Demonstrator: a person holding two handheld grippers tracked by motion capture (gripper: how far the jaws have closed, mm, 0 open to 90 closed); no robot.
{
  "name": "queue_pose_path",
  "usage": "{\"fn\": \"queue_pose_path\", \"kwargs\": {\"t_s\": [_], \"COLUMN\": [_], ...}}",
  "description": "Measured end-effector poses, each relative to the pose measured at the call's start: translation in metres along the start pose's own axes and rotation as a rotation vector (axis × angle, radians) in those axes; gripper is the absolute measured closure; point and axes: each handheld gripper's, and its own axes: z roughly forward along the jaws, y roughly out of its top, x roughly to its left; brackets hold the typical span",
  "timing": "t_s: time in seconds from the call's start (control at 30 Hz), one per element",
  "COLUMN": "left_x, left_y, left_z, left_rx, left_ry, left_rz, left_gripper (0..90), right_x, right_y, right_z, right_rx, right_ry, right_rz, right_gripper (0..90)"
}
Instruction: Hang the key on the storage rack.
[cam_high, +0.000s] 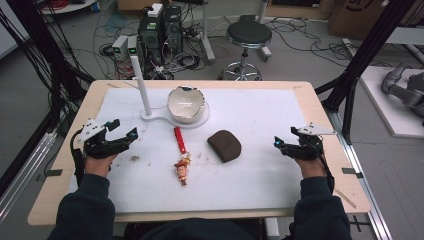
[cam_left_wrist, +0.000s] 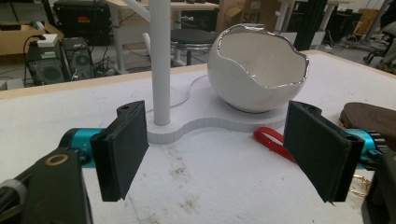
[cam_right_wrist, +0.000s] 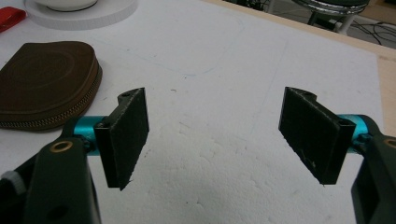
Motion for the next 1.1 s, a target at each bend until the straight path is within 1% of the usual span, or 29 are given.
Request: {"fn": "queue_pose_path", "kwargs": {"t_s": [0.03,0.1,0.23,0.33,0.37,0.4,0.5,0.53,0.57,0.6,0.63,0.7,0.73,0.77,0.8,0.83,0.87,0.97,1.03,1.07,1.1], "left_x": [0.000,-0.001,-0.001,-0.003,-0.007,-0.007,-0.014,-0.020,-0.020,-0.022,-0.025,-0.035,-0.047,-0.047,-0.055,-0.069,-0.069,-0.089,-0.101,-0.111,-0.111], "left_y": [0.000,0.000,0.001,0.001,0.001,0.001,0.002,0.003,0.003,0.003,0.002,0.000,-0.003,-0.003,-0.005,-0.007,-0.007,-0.010,-0.013,-0.017,-0.017], "left_z": [0.000,0.000,0.002,0.004,0.005,0.005,0.005,0.005,0.005,0.005,0.006,0.008,0.010,0.010,0.012,0.015,0.015,0.022,0.026,0.031,0.031], "left_rx": [0.000,0.000,0.000,0.003,0.010,0.010,0.028,0.044,0.044,0.053,0.062,0.089,0.122,0.122,0.139,0.168,0.168,0.195,0.224,0.246,0.246], "left_ry": [0.000,0.001,0.003,0.001,-0.001,-0.001,-0.008,-0.016,-0.016,-0.029,-0.045,-0.070,-0.087,-0.087,-0.085,-0.092,-0.092,-0.128,-0.156,-0.181,-0.181], "left_rz": [0.000,-0.005,-0.008,-0.009,-0.001,-0.001,0.010,0.017,0.017,0.020,0.023,0.016,0.022,0.022,0.031,0.040,0.040,0.052,0.069,0.070,0.070], "left_gripper": [22.2,22.2,22.2,22.2,22.2,22.2,22.5,23.3,23.8,24.6,24.6,25.5,25.5,25.5,25.4,25.4,25.4,25.4,25.4,25.4,25.4], "right_x": [-0.001,0.000,-0.001,-0.003,-0.003,-0.003,-0.004,-0.003,-0.003,-0.001,-0.001,0.000,0.002,0.002,0.003,0.003,0.003,0.003,0.003,0.003,0.003], "right_y": [0.000,-0.001,-0.001,-0.002,-0.003,-0.003,-0.004,-0.005,-0.005,-0.005,-0.005,-0.005,-0.004,-0.004,-0.004,-0.003,-0.003,-0.003,-0.004,-0.005,-0.005], "right_z": [0.000,-0.001,-0.003,-0.005,-0.005,-0.005,-0.006,-0.006,-0.006,-0.007,-0.007,-0.008,-0.009,-0.009,-0.010,-0.010,-0.010,-0.008,-0.006,-0.006,-0.006], "right_rx": [-0.002,-0.003,-0.010,-0.025,-0.023,-0.023,-0.019,-0.015,-0.015,-0.013,-0.013,-0.007,-0.006,-0.009,-0.011,-0.012,-0.013,-0.010,-0.005,-0.002,-0.002], "right_ry": [-0.001,0.001,0.005,0.011,0.012,0.012,0.010,0.007,0.007,0.001,0.001,-0.006,-0.009,-0.011,-0.012,-0.012,-0.015,-0.007,-0.001,0.001,0.001], "right_rz": [-0.004,0.005,0.008,0.016,0.022,0.022,0.018,0.017,0.017,0.007,0.007,-0.003,-0.002,-0.002,-0.003,-0.004,-0.004,-0.004,-0.006,-0.008,-0.008], "right_gripper": [24.7,24.6,24.7,24.7,24.7,24.7,24.7,24.7,24.7,25.0,25.0,25.1,25.1,25.1,25.1,25.1,25.1,25.1,25.1,25.1,25.1]}}
